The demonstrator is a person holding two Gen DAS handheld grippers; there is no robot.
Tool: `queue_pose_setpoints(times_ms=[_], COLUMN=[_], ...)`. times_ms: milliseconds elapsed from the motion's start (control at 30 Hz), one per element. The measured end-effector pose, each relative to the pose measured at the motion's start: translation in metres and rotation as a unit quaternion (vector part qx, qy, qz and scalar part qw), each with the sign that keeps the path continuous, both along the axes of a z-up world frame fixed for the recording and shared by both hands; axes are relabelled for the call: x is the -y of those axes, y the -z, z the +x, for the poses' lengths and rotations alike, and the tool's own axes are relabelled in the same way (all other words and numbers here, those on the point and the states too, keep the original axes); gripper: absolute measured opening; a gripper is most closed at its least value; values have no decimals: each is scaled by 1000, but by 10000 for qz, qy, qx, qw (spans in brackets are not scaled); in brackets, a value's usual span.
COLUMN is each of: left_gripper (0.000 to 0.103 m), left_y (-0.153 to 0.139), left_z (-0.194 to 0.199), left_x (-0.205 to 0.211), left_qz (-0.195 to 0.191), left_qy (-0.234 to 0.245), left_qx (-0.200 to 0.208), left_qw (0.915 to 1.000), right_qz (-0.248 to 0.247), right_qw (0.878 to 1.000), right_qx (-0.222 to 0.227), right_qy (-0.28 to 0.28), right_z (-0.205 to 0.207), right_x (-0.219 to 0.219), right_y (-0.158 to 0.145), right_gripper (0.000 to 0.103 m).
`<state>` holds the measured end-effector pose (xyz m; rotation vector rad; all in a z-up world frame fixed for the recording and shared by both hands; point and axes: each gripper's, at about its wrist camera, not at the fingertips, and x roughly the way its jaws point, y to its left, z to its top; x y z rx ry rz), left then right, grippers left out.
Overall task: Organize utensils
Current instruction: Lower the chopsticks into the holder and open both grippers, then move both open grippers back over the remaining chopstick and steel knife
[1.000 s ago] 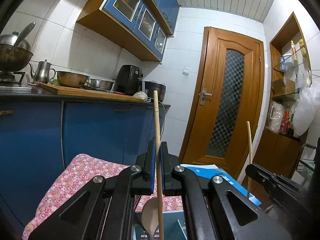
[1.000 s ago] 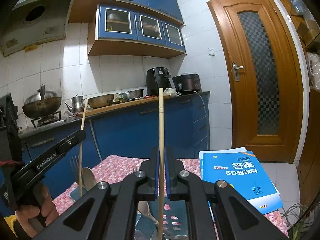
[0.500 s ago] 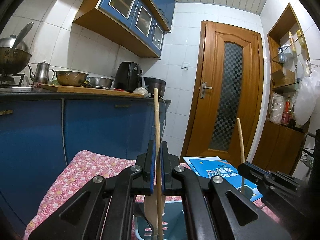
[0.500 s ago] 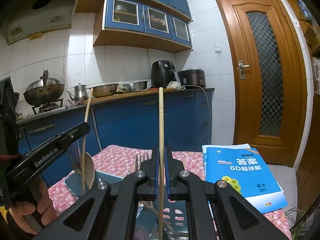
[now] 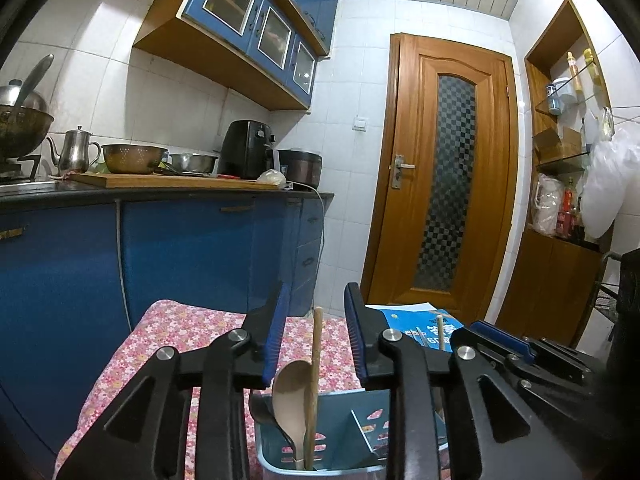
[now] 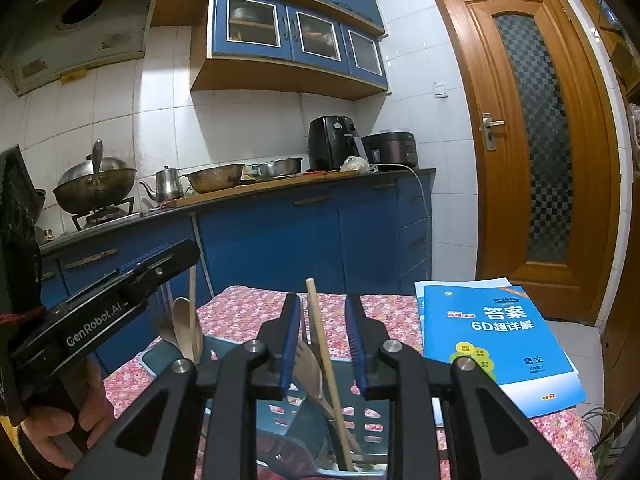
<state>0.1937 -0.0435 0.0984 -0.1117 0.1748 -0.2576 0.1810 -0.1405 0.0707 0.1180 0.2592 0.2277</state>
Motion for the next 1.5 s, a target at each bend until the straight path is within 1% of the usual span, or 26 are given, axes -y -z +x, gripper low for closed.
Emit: queue_pose_setpoints(times_ms=[133, 400, 533, 733, 867, 1133, 1367, 1500], left_gripper=[31, 37, 37, 38, 40, 41, 41, 41], left_y=[-6, -19, -22, -26, -22, -13, 3, 13], left_z=[-3, -18, -32, -55, -71, -100, -125, -132], left_x=[-2, -3, -6, -14, -18, -23, -25, -26], left_qz=[-52, 1, 54, -58, -76, 14, 107, 149], left_qy=[41, 135, 124, 165, 135, 153, 142, 182], left_qx=[-101, -351, -466, -731, -909, -1182, -1517, -1806], left_qw=[9999, 9993, 9988, 9972, 9957, 9929, 9883, 9833], right_qz=[2, -114, -203, -353, -514, -629, -561, -468], right_qw=[10000, 9999, 9998, 9994, 9985, 9966, 9952, 9942], right_qx=[27, 8, -42, -26, -162, -510, -768, -931], right_qy=[-19, 12, 7, 12, 73, 151, 215, 254], right_z=[-4, -19, -32, -59, -75, -102, -124, -134], right_x=[-1, -4, -6, -10, -15, -21, -20, -16], right_y=[-2, -13, -19, -27, -30, -22, -11, -3], right_gripper=[26, 26, 27, 27, 30, 30, 35, 37])
